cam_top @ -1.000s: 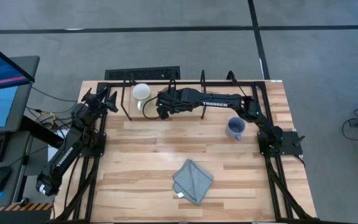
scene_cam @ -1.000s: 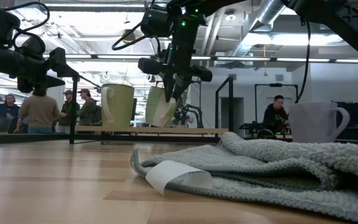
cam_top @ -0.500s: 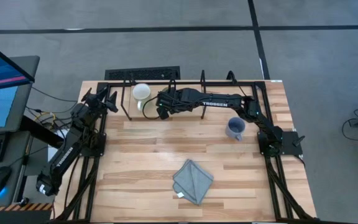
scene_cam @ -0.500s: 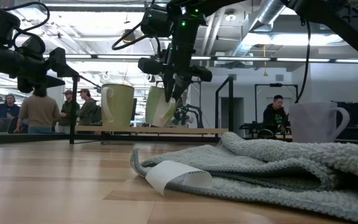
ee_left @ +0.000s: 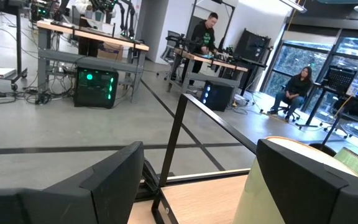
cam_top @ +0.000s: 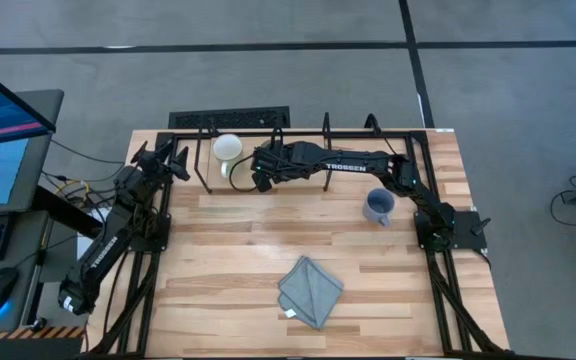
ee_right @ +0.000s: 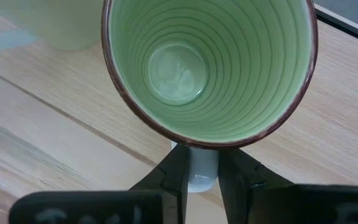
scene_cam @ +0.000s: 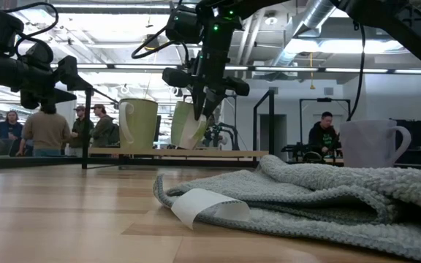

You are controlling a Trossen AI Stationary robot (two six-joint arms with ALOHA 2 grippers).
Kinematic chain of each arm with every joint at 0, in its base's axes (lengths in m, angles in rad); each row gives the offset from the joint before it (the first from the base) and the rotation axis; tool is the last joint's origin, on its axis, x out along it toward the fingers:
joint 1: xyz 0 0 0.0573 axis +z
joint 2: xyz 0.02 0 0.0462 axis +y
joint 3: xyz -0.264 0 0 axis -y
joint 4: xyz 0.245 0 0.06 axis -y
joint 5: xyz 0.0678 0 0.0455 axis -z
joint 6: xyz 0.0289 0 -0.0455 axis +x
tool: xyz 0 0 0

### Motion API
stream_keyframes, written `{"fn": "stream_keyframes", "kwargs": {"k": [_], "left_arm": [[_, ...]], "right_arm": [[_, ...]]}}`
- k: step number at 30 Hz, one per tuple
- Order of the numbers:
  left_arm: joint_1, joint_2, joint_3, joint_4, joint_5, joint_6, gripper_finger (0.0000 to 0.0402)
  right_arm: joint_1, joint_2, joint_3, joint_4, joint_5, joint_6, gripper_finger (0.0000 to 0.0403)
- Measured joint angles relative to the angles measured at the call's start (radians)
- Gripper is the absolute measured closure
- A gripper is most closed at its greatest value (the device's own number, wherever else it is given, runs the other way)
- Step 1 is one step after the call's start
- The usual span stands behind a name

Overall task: Stack small to large cups/mugs on shelf
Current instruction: Put the green mug with white handle on the shelf

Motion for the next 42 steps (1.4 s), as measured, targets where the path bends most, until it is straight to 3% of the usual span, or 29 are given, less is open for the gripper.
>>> {"fn": "stream_keyframes", "kwargs": {"k": [13, 23, 29, 42], "left_arm": [[0.0, 0.0, 0.0, 0.0, 0.0, 0.0, 0.0097], [0.0, 0.0, 0.0, 0.0, 0.0, 0.0, 0.0097], [0.0, 0.0, 0.0, 0.0, 0.0, 0.0, 0.0097], [0.0, 0.0, 0.0, 0.0, 0.0, 0.0, 0.0097]], "right_arm": [[0.0, 0.001, 0.0, 0.0, -0.001, -0.002, 0.0316], [0.0, 0.001, 0.0, 0.0, -0.027, 0.001, 0.0238], [0.0, 0.001, 0.0, 0.001, -0.027, 0.001, 0.0214], [-0.014, 0.001, 0.0, 0.112, -0.022, -0.097, 0.022]]}}
